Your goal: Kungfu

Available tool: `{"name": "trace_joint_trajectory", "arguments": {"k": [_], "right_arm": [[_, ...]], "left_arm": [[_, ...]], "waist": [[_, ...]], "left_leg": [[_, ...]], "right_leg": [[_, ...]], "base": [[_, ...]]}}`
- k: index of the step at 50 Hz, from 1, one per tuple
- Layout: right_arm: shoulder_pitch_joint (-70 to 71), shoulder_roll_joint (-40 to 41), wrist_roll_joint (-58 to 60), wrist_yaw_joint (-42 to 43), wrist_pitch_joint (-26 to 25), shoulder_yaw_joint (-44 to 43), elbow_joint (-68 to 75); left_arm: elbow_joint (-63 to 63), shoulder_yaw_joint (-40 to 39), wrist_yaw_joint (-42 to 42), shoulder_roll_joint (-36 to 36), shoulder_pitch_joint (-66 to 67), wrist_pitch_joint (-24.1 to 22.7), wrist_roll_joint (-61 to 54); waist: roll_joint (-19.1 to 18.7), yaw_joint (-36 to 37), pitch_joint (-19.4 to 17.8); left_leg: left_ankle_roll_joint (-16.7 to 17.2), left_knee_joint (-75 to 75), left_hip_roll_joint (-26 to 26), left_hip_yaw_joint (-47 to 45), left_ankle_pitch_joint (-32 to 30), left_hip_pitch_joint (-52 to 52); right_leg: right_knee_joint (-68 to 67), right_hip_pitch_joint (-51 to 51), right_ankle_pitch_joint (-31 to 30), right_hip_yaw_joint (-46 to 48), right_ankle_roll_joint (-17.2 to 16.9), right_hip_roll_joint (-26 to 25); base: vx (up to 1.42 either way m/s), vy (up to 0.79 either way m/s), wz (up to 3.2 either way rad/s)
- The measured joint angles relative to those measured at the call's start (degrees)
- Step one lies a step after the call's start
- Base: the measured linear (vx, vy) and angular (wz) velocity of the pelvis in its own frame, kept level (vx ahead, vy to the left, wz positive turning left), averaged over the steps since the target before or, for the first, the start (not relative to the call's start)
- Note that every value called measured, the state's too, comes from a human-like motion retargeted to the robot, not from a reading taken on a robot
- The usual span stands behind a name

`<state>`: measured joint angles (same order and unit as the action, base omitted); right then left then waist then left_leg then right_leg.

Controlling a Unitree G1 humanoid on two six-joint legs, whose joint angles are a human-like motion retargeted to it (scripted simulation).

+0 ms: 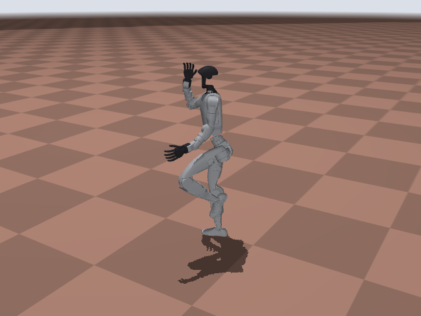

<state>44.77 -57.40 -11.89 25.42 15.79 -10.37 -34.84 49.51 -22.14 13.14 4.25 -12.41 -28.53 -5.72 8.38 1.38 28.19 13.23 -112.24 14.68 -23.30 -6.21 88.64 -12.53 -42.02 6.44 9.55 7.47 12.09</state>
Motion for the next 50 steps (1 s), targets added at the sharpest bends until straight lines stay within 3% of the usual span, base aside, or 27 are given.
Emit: {"name": "trace_joint_trajectory", "arguments": {"k": [9,15,18,20,21,23,25,27,28,30,33,35,37,42,44,46,48,50], "right_arm": [[-10.78,2.11,-2.57,0.43,-7.79,5.66,-7.51],[-8.71,13.51,-1.51,-2.93,-10.67,20.64,-0.88],[-5.28,20.53,-1.26,-6.53,-9.61,26.74,9.98],[-1.0,27.01,0.52,-11.28,-7.46,29.57,21.91],[1.49,30.13,2.29,-13.65,-5.98,30.28,29.15],[7.57,38.5,7.67,-17.9,-1.98,31.12,46.73],[13.15,48.28,14.18,-19.69,2.84,29.92,66.22],[17.36,57.05,20.53,-17.48,5.62,24.87,83.38],[19.9,60.27,23.56,-15.03,6.08,21.74,90.2],[25.23,62.29,25.75,-10.92,7.42,15.11,98.62],[28.15,62.37,23.31,-7.89,11.38,11.94,101.51],[28.69,60.79,22.68,-6.68,12.29,13.2,100.55],[29.34,60.08,23.87,-6.0,11.03,13.92,98.61],[29.83,59.99,22.76,-5.17,8.86,12.84,97.65],[28.47,59.57,21.94,-4.63,9.05,12.4,97.42],[25.61,58.93,22.12,-5.04,8.54,12.27,96.38],[20.82,57.87,21.71,-6.85,6.04,13.24,94.44],[13.4,56.57,20.28,-9.66,0.29,15.44,92.22]], "left_arm": [[-14.75,2.16,4.03,0.64,3.24,0.44,1.11],[-25.78,2.02,7.54,4.48,0.55,2.84,0.7],[-27.33,0.97,6.9,7.91,-4.26,5.73,1.47],[-26.3,0.51,7.28,11.23,-8.11,7.23,3.05],[-24.96,0.38,8.16,12.86,-10.15,7.63,4.02],[-20.12,-0.38,10.55,15.97,-15.47,8.09,6.73],[-11.04,-2.12,12.44,18.9,-21.83,7.85,9.31],[1.42,-4.53,11.27,20.7,-28.99,6.5,9.62],[6.62,-5.79,9.35,20.97,-33.04,5.89,8.22],[11.49,-4.81,6.13,19.79,-41.55,5.41,3.67],[11.38,-0.81,8.07,20.62,-44.08,3.39,2.73],[11.34,0.94,11.31,22.9,-44.13,2.88,5.24],[11.75,1.37,12.74,24.5,-45.51,3.34,6.75],[14.83,2.19,6.38,26.81,-48.33,4.61,1.23],[16.9,3.28,5.02,27.3,-48.41,5.28,0.89],[18.68,4.01,4.26,26.8,-47.55,5.58,1.3],[19.26,4.93,2.68,25.64,-44.98,6.08,0.07],[17.97,6.41,-0.37,23.67,-39.53,7.17,-3.05]], "waist": [[-0.42,6.24,0.65],[-0.53,13.68,-0.2],[-1.69,16.54,-0.74],[-3.3,19.57,-2.75],[-4.1,20.65,-3.85],[-4.89,19.66,-4.37],[-3.56,17.69,-3.49],[-3.06,18.0,-0.07],[0.2,19.04,-0.9],[2.71,22.74,-7.28],[2.93,22.16,-9.22],[5.27,22.54,-9.49],[5.96,22.17,-9.23],[5.41,21.2,-9.1],[5.11,19.75,-8.44],[4.07,17.32,-7.53],[2.74,14.5,-6.45],[1.03,10.72,-3.83]], "left_leg": [[-3.3,19.52,17.55,3.64,-2.63,-3.78],[1.66,46.27,20.29,7.39,-11.46,-10.21],[1.77,65.55,17.28,4.94,-22.44,-17.22],[1.77,71.12,18.11,2.68,-23.79,-24.04],[1.77,71.24,15.42,3.51,-23.79,-26.38],[0.75,80.85,10.4,7.08,-17.43,-33.09],[-8.16,84.02,9.39,-5.78,-6.13,-38.88],[-6.04,80.44,7.71,1.42,-2.87,-34.18],[-4.5,79.97,4.37,6.49,-3.05,-31.27],[-5.4,80.29,3.54,4.81,-2.7,-32.36],[-6.7,81.64,-1.1,5.98,-0.13,-36.19],[-7.46,83.54,-4.03,6.4,-0.83,-36.57],[-7.82,85.72,-5.51,6.27,-0.36,-37.3],[-9.21,90.64,-8.87,8.17,0.94,-40.65],[-10.77,91.64,-10.92,10.02,1.14,-41.63],[-11.61,92.91,-13.14,12.24,0.94,-43.36],[-11.24,93.77,-14.64,14.1,1.09,-45.32],[-10.9,93.98,-15.77,16.4,1.41,-46.14]], "right_leg": [[3.77,6.47,1.52,4.37,-0.76,-5.39],[4.71,12.71,2.74,6.03,-2.88,-7.89],[4.25,14.91,2.98,8.61,-5.91,-6.84],[3.3,19.99,4.4,9.27,-8.5,-7.79],[2.44,22.09,4.55,9.54,-10.53,-6.88],[2.87,26.4,5.54,12.71,-11.26,-8.45],[1.73,28.29,6.19,15.05,-13.66,-6.05],[0.84,27.77,5.28,15.35,-14.72,-6.59],[-0.06,26.17,4.03,13.89,-15.34,-3.44],[1.04,28.7,0.3,15.16,-15.62,-1.88],[2.95,33.2,-7.47,16.69,-16.25,-2.66],[3.72,34.1,-13.78,16.04,-16.95,-0.46],[3.75,33.88,-19.54,16.97,-16.86,0.4],[-0.39,32.25,-29.39,12.92,-15.21,0.56],[-2.23,31.2,-23.33,9.3,-19.31,-1.35],[-4.8,29.09,-14.61,1.01,-20.32,-6.3],[-6.67,26.46,-5.71,-4.75,-18.99,-10.5],[-7.97,22.14,1.26,-6.13,-15.89,-13.02]], "base": [[0.28,0.13,-0.02],[0.33,0.4,0.15],[0.23,0.68,0.73],[0.4,0.61,0.23],[0.41,0.5,0.5],[0.62,0.12,1.52],[0.76,0.28,1.73],[0.56,0.32,0.74],[0.22,0.19,0.49],[-0.03,0.03,0.87],[0.41,0.08,1.58],[0.65,0.26,0.79],[0.42,0.26,0.47],[0.36,0.17,0.55],[0.43,0.14,1.05],[0.51,0.21,1.41],[0.51,0.16,1.43],[0.59,0.12,1.43]]}}
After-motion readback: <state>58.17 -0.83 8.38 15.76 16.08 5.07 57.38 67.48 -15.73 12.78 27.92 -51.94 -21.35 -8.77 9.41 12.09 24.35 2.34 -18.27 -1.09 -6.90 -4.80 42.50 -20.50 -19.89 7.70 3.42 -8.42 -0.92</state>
